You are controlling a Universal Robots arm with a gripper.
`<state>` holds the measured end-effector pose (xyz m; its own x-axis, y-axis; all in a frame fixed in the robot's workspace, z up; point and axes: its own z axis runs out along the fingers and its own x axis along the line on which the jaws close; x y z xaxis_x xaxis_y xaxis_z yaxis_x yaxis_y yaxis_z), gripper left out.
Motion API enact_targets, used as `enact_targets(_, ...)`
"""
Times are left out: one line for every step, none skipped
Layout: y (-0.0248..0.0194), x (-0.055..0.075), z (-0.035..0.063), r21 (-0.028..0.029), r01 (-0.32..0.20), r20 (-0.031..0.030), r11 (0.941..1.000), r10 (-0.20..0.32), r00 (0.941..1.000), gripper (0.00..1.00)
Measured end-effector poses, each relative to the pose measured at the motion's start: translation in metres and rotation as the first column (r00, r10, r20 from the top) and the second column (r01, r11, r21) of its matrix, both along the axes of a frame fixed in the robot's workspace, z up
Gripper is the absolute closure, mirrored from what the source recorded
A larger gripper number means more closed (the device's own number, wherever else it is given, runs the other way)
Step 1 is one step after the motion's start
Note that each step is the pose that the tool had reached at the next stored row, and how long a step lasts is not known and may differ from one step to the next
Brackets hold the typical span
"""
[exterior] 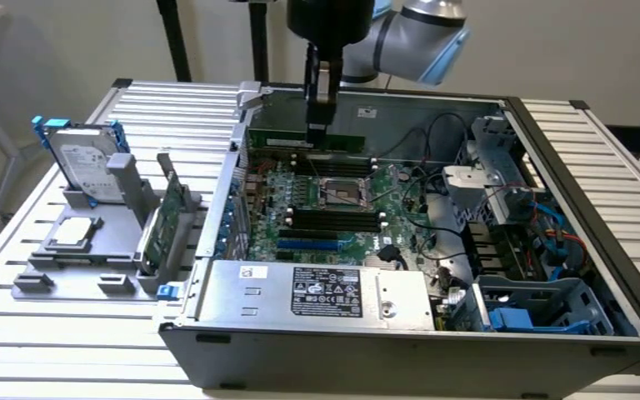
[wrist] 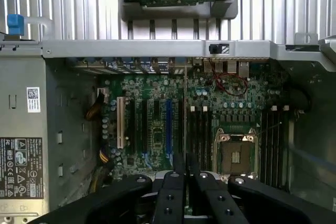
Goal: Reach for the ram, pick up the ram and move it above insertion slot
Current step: 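Pick up the ram and move it above insertion slot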
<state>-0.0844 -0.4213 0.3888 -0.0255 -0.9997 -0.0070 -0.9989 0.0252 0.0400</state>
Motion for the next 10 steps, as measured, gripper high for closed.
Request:
enact_targets(0.0018, 0.003, -0.001, 0.0, 0.0, 0.0, 1.0, 0.0, 1.0, 0.87)
enact_targets(0.0033, 0.007, -0.0018, 0.0, 0.0, 0.0, 1.0, 0.0, 1.0, 0.87)
enact_targets(0.0039, 0.012, -0.0023, 0.0, 0.0, 0.0, 1.0, 0.0, 1.0, 0.87)
enact_targets(0.0039, 0.016, -0.0025, -0.0001, 0.0, 0.0, 1.0, 0.0, 1.0, 0.87)
enact_targets(0.0039, 0.021, -0.0027, 0.0, 0.0, 0.0, 1.0, 0.0, 1.0, 0.87)
enact_targets(0.0039, 0.025, -0.0028, -0.0001, 0.0, 0.0, 1.0, 0.0, 1.0, 0.87)
enact_targets(0.0039, 0.028, -0.003, 0.0, 0.0, 0.0, 1.0, 0.0, 1.0, 0.87)
enact_targets(0.0039, 0.029, -0.003, -0.0001, 0.0, 0.0, 1.0, 0.0, 1.0, 0.87)
enact_targets(0.0038, 0.03, -0.003, 0.0, 0.0, 0.0, 1.0, 0.0, 1.0, 0.87)
enact_targets(0.0038, 0.03, -0.003, 0.0, 0.0, 0.0, 1.0, 0.0, 1.0, 0.87)
